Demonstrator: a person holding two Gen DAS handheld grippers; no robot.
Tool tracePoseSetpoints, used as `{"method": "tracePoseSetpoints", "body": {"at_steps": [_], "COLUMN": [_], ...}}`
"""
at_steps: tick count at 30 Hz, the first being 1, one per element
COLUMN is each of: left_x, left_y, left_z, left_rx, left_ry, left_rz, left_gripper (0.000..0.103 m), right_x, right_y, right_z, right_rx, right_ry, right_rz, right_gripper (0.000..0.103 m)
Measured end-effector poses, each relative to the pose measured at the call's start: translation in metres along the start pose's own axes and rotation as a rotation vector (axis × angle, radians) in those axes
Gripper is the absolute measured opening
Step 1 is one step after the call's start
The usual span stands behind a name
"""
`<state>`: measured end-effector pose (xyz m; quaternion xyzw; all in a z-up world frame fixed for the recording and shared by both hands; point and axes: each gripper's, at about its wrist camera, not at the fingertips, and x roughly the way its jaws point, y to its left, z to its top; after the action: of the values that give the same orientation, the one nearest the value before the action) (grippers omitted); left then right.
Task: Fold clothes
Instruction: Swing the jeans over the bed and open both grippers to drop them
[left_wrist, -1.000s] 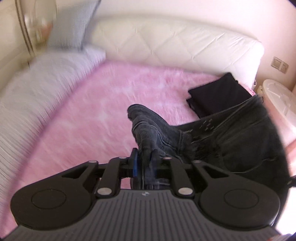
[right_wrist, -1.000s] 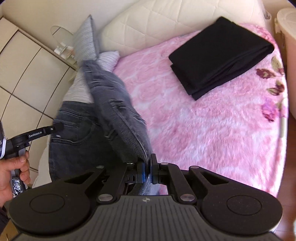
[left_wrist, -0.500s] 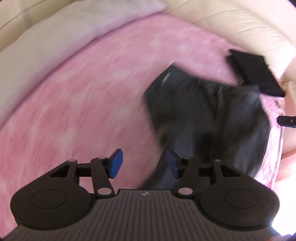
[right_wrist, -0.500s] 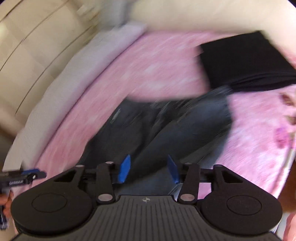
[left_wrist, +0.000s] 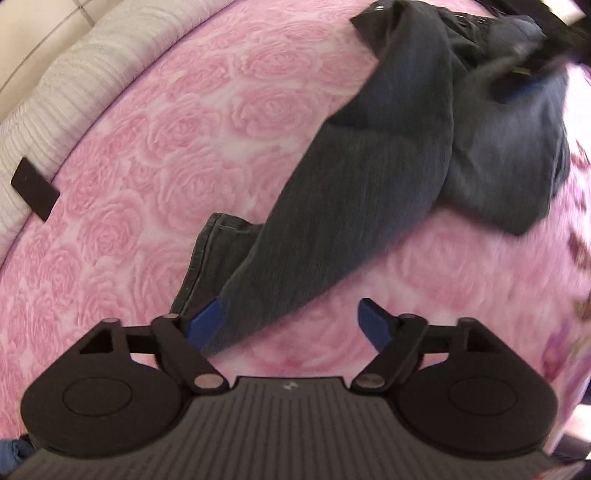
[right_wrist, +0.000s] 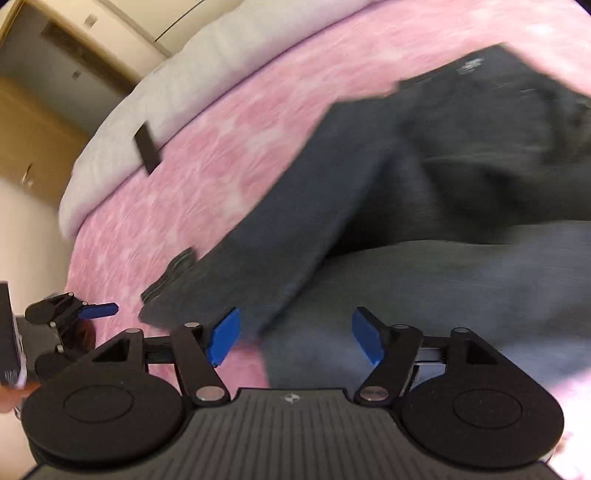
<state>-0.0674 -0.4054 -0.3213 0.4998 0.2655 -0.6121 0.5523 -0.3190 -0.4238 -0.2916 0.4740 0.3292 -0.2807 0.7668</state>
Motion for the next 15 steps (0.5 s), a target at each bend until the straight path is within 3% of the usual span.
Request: {"method": "tracePoseSetpoints", "body": {"at_steps": [6,11,15], "left_x": [0.014,0.008,0.003], "left_y": [0.001,-0.007,-0.014], "left_z": [-0.022,-0.017,-0.006], "left_rx": [0.048,-0.01,-0.11], "left_ry": [-0.116,-0.201,-0.243], "left_rz": [-0.025,0.006,0.054], "left_gripper": [0.085,0.085,0.089], "right_x": [0.057,0.05,0.037], "right_y": [0.012,0.044,0.077], "right_z": [0.008,0.027,0.065], "right_rx": [0.08,0.125,0.135], "right_ry": [0.035,0.015,-0.035], "right_rz": [0.026,0.144,0.258], "right_gripper": [0.068,0.069,0.07]}}
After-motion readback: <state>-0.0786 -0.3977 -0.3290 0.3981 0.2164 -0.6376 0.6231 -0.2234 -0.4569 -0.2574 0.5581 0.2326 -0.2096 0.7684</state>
